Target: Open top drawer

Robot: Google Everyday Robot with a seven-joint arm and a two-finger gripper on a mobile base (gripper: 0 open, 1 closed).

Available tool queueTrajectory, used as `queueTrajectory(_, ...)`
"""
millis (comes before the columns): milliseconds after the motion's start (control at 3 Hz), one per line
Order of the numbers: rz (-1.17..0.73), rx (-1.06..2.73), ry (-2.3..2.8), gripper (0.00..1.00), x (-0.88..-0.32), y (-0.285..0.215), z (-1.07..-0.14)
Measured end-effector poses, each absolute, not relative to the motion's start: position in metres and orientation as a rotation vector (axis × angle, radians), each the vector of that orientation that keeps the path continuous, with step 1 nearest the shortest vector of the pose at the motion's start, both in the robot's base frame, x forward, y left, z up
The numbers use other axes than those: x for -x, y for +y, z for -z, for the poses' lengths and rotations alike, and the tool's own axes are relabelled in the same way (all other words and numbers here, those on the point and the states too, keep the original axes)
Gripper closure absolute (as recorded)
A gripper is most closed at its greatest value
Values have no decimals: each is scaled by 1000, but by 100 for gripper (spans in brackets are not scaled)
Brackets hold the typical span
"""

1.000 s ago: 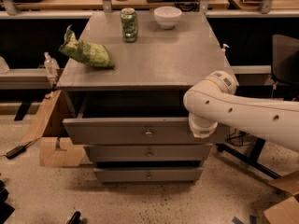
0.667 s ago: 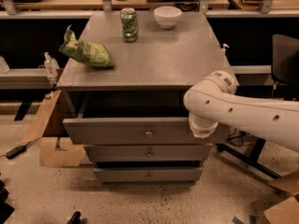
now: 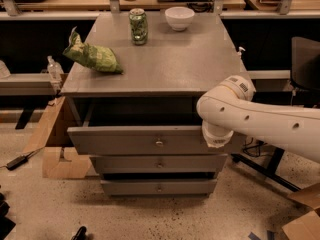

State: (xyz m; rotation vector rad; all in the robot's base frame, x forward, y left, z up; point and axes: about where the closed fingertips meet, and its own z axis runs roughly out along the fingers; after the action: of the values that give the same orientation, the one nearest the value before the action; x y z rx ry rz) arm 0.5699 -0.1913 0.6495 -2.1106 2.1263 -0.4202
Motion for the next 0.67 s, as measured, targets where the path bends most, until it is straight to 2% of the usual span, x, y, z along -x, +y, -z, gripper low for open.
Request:
queueTrajectory(333, 420, 2111, 2126, 97, -570, -191, -650)
queueTrajectory(667, 420, 2111, 2126, 74, -570, -191, -650)
